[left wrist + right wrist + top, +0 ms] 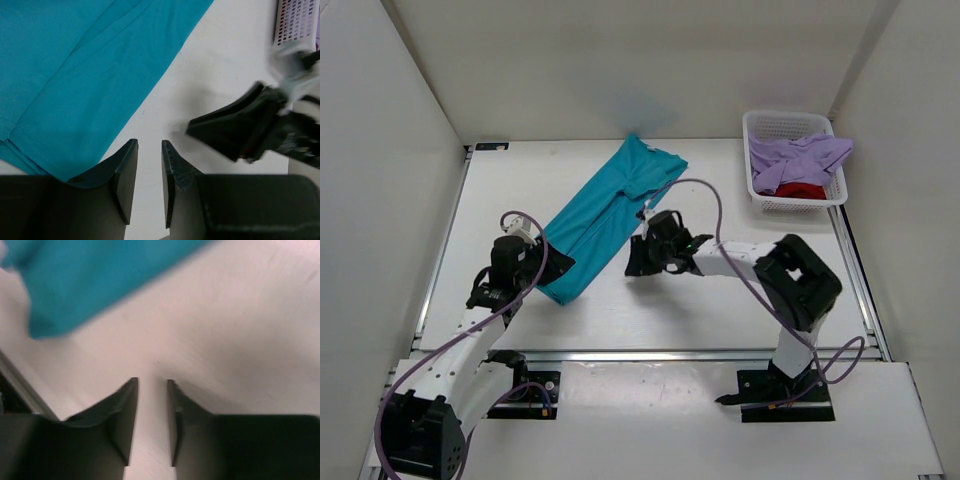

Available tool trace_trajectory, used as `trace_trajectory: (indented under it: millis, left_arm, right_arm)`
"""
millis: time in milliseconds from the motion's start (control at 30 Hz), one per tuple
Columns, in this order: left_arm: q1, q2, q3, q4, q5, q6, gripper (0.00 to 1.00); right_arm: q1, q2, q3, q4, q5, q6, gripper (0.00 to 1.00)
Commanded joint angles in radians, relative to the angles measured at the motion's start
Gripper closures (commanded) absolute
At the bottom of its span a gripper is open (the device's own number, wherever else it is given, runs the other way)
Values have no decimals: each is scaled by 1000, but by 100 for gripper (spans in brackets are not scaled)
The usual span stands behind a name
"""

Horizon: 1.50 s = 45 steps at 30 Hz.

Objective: Fold and stack the t-shirts
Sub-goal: Rotate the tshirt 90 degrees

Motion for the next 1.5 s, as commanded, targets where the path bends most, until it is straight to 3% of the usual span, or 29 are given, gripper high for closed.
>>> trace_trajectory:
  millis: [0, 133, 267, 433, 533, 567, 700, 767, 833, 900, 1000, 1167, 1267, 1467]
  left_arm:
    - [-8, -19, 26, -28, -3, 11, 64]
    - [-24, -17, 6, -2, -1, -1, 63]
    - [-35, -23, 9, -12, -23, 13, 63]
    - [-15, -25, 9, -25, -20, 34, 63]
    - [-4, -17, 12, -38, -23, 46, 63]
    - [-5, -14, 12, -42, -24, 48, 63]
    - [-34, -6, 24, -36, -53, 57, 63]
    - [-100, 30, 15, -14, -70, 48, 63]
    - [-169, 73, 7, 15, -96, 37, 61]
    - [-254, 125, 6, 12, -115, 37, 58]
    - [-288, 139, -23, -14, -145, 45, 54]
    - [-306, 112, -143, 1, -112, 34, 45]
    - [-358, 153, -155, 40, -89, 8, 38]
    - [-430, 265, -100, 135, -73, -33, 35]
  right_arm:
    - [43, 23, 11, 132, 19, 72, 69]
    - [85, 147, 51, 162, 61, 139, 59]
    - [122, 291, 164, 139, 72, 185, 58]
    - [145, 425, 286, 76, 51, 201, 70]
    - [119, 434, 298, 53, 16, 201, 93]
    - [104, 420, 278, 50, 22, 207, 100]
    - [-16, 189, -19, 125, 35, 185, 100]
    - [-92, 69, -157, 162, 5, 167, 100]
    - [-198, -53, -266, 128, -44, 120, 92]
    - [-249, -115, -306, 50, -115, 78, 63]
    - [-268, -253, -400, -19, -60, 41, 55]
    - [-285, -507, -589, -93, 28, 69, 55]
    - [-245, -561, -646, -113, 32, 92, 55]
    - [-187, -563, -645, -94, 29, 132, 63]
